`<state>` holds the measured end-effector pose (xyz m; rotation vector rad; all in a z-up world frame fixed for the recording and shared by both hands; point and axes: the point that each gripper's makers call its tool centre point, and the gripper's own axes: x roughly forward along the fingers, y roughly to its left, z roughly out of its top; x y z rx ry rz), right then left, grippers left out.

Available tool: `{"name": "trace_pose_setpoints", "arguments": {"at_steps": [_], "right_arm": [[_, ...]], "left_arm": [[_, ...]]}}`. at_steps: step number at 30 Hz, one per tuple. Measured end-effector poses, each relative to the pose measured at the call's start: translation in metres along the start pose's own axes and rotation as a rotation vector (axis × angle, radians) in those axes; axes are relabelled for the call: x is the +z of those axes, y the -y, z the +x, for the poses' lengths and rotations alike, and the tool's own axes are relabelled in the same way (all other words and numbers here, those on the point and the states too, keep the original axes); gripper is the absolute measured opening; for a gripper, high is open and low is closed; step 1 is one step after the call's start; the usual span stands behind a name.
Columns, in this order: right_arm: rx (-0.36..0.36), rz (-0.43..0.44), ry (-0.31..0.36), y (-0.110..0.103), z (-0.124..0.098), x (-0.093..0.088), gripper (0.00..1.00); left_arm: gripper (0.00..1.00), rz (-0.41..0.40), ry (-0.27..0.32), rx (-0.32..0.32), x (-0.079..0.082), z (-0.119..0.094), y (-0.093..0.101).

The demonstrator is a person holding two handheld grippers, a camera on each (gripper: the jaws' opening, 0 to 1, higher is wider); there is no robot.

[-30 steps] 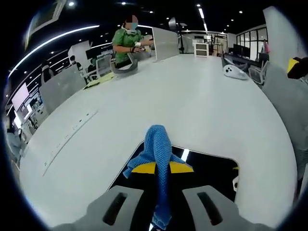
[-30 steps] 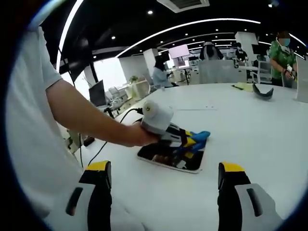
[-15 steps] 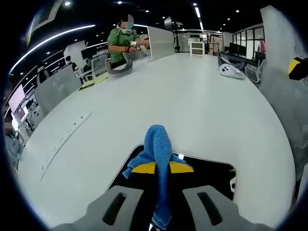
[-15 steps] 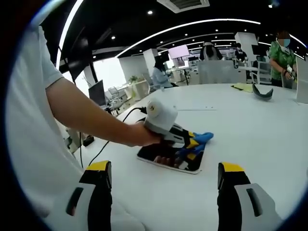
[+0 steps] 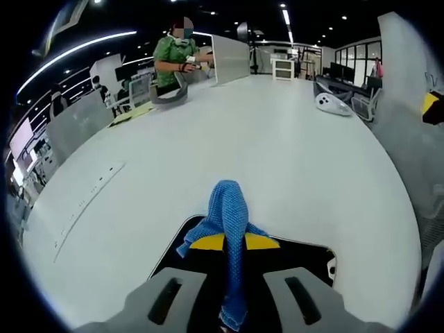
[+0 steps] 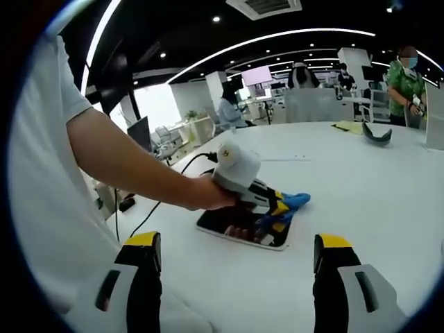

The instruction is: Wipe the mirror surface with the cleaning cloth until all visible marks leave the cleaned area.

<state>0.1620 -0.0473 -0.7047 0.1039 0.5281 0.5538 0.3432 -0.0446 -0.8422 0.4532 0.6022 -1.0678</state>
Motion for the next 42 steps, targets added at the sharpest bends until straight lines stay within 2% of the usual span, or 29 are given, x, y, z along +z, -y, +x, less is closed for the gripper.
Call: {"name": "trace_pose_setpoints", "arguments": {"at_steps": [9, 17, 28, 42], "right_arm": [[-0.011, -0.007, 0.009, 0.003, -0.005, -0.001, 0.90], [-0.010, -0.001, 0.016, 0.006, -0.008, -0.001, 0.89], [-0.014, 0.001, 0.019, 0.008, -0.008, -0.003, 0.89], [0.006, -0.005, 0.021, 0.001, -0.006, -0.002, 0.87]], "left_arm": [[0.06, 0.013, -0.009, 0.004, 0.002, 0.003, 0.002], [0.06, 0.024, 0.015, -0.011, 0.002, 0.002, 0.002], [0.06, 0.029, 0.014, -0.008, 0.000, 0.000, 0.002], [0.06, 0.035, 0.008, -0.003, -0.006, -0.007, 0.001]]}}
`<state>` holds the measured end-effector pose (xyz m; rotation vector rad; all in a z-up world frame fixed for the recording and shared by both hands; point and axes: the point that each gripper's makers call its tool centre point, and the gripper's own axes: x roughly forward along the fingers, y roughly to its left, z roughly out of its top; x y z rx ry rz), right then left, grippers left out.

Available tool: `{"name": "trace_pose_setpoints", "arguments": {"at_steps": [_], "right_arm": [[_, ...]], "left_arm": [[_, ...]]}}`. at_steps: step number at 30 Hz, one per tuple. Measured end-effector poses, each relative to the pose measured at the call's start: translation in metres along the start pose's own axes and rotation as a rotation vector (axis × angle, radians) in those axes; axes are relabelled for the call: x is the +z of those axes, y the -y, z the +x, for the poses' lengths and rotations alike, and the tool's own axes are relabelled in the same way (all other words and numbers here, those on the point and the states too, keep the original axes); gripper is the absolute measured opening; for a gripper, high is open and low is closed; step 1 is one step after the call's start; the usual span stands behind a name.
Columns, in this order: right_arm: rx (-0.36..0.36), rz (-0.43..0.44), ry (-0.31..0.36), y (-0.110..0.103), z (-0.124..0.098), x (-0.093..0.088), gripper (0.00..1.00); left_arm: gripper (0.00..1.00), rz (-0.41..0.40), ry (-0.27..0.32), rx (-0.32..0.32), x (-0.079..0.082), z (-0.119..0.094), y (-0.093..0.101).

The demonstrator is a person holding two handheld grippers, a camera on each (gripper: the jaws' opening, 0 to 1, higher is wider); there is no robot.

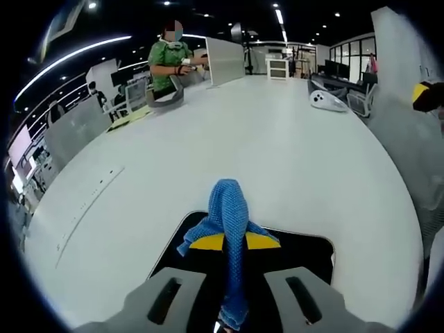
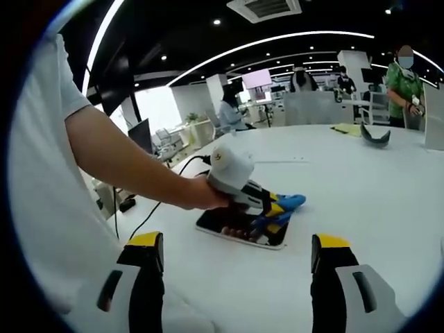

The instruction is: Wipe the mirror surface with the cleaning cloth until all visible marks leave the cleaned area.

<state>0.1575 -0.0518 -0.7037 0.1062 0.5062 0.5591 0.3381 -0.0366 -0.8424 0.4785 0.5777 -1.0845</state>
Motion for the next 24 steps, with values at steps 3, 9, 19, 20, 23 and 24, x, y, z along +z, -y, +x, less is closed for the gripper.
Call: {"name": "trace_pose_setpoints", "arguments": {"at_steps": [3, 9, 19, 20, 23, 24], "right_arm": [[0.002, -0.004, -0.003, -0.001, 0.000, -0.001, 0.87], [0.008, -0.006, -0.001, -0.003, 0.002, -0.001, 0.87], [0.014, -0.017, 0.004, -0.007, 0.003, 0.001, 0.86], [0.013, -0.018, 0.004, -0.006, 0.003, 0.001, 0.86], [0.012, -0.018, 0.012, -0.007, 0.002, 0.003, 0.85], [0.011, -0.019, 0.013, -0.007, 0.002, 0.002, 0.85]], "left_arm": [[0.06, 0.002, -0.002, 0.002, -0.002, -0.002, 0.000], [0.07, -0.006, -0.010, -0.001, -0.007, -0.008, -0.001], [0.07, -0.013, -0.010, 0.010, -0.012, -0.013, -0.003], [0.07, -0.016, -0.011, 0.011, -0.013, -0.013, -0.004], [0.07, -0.015, -0.018, 0.010, -0.013, -0.014, -0.004], [0.07, -0.015, -0.018, 0.010, -0.014, -0.015, -0.004]]}}
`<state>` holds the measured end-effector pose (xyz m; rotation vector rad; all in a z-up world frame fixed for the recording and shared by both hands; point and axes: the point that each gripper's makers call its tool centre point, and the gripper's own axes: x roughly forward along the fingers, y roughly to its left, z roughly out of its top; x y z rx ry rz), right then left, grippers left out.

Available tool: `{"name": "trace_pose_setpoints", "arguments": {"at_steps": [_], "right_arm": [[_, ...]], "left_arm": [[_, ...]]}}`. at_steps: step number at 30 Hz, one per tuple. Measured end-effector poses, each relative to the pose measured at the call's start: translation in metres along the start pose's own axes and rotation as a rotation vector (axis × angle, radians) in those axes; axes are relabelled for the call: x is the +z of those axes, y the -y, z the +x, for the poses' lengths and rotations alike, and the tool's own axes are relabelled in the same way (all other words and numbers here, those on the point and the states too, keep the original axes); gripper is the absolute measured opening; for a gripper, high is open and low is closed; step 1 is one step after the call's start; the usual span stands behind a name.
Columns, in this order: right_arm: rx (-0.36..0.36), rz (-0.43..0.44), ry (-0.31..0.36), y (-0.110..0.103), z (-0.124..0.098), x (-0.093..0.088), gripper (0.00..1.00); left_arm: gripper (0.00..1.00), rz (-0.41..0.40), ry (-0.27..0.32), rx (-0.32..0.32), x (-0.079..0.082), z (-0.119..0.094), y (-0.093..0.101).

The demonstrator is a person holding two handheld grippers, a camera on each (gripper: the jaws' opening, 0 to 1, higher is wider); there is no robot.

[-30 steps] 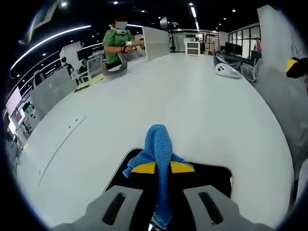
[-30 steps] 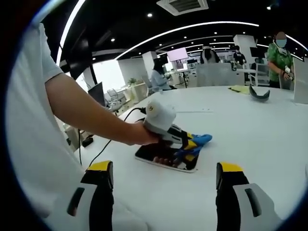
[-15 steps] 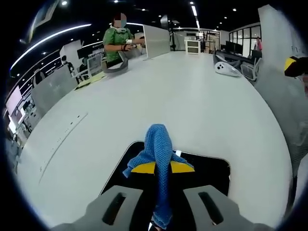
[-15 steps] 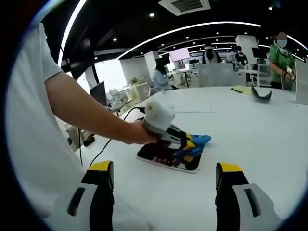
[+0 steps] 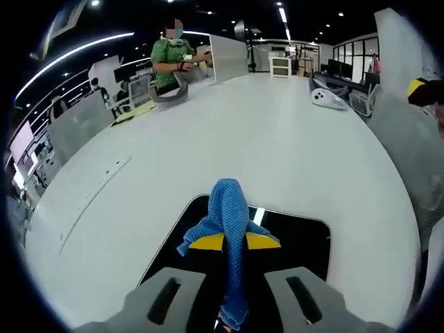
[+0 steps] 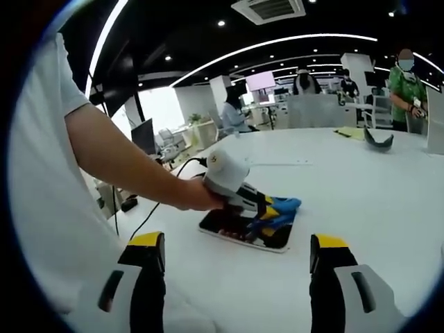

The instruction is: Wipe the mirror surface with the cleaning cloth until all visible marks leave the cleaned area.

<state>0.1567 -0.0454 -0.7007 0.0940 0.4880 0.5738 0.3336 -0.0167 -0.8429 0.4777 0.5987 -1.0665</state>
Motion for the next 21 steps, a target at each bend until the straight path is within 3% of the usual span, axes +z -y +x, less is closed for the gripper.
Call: {"name": "trace_pose_setpoints", "arguments": {"at_steps": [21], "right_arm": [[-0.011, 0.011, 0.016, 0.001, -0.002, -0.003, 0.85]], "left_arm": [[0.07, -0.003, -0.007, 0.027, -0.013, -0.014, -0.003]]}}
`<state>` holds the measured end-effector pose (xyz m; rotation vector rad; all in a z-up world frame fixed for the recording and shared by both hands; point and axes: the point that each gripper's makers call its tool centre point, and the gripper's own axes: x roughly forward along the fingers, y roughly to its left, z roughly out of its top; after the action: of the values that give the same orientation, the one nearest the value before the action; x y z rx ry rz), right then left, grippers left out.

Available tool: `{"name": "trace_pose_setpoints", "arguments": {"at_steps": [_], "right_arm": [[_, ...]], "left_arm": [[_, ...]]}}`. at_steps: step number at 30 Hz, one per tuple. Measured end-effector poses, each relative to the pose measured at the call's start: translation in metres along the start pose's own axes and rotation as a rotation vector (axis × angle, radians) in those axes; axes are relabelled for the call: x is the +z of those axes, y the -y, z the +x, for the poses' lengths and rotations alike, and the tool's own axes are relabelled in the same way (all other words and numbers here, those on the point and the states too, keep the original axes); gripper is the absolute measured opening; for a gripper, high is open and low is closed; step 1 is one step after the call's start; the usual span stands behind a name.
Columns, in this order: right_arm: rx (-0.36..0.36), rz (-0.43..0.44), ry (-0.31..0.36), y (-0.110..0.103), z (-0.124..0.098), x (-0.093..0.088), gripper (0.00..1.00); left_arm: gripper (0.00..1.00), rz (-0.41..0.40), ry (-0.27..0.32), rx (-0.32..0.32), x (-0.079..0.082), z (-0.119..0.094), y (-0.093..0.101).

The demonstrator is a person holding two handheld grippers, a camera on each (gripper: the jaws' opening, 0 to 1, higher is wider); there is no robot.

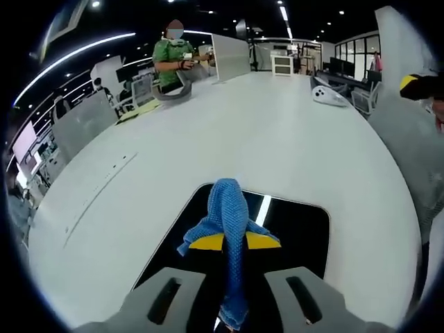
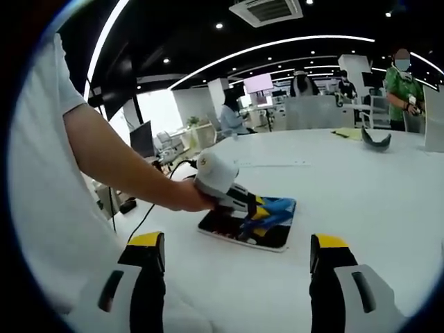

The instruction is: Wipe the mirror surface with the cleaning cloth until all visible marks leave the cleaned area.

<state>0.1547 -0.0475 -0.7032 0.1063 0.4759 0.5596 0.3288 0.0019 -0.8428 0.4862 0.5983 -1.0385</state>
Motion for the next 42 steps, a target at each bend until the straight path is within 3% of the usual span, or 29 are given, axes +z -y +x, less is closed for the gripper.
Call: {"name": "trace_pose_setpoints", "arguments": {"at_steps": [12, 15, 30, 42], "right_arm": [[0.001, 0.008, 0.012, -0.002, 0.000, -0.001, 0.86], [-0.003, 0.008, 0.017, -0.001, -0.001, 0.000, 0.86], [0.005, 0.009, 0.025, -0.003, -0.001, 0.001, 0.86], [0.010, 0.007, 0.024, -0.004, -0.001, 0.001, 0.86]], "left_arm": [[0.07, -0.029, -0.001, 0.017, -0.007, -0.007, -0.001], [0.07, 0.030, -0.015, 0.026, -0.008, -0.009, 0.000], [0.07, -0.019, -0.009, 0.038, -0.017, -0.019, -0.003], [0.07, 0.001, -0.008, 0.041, -0.024, -0.027, -0.004]]}}
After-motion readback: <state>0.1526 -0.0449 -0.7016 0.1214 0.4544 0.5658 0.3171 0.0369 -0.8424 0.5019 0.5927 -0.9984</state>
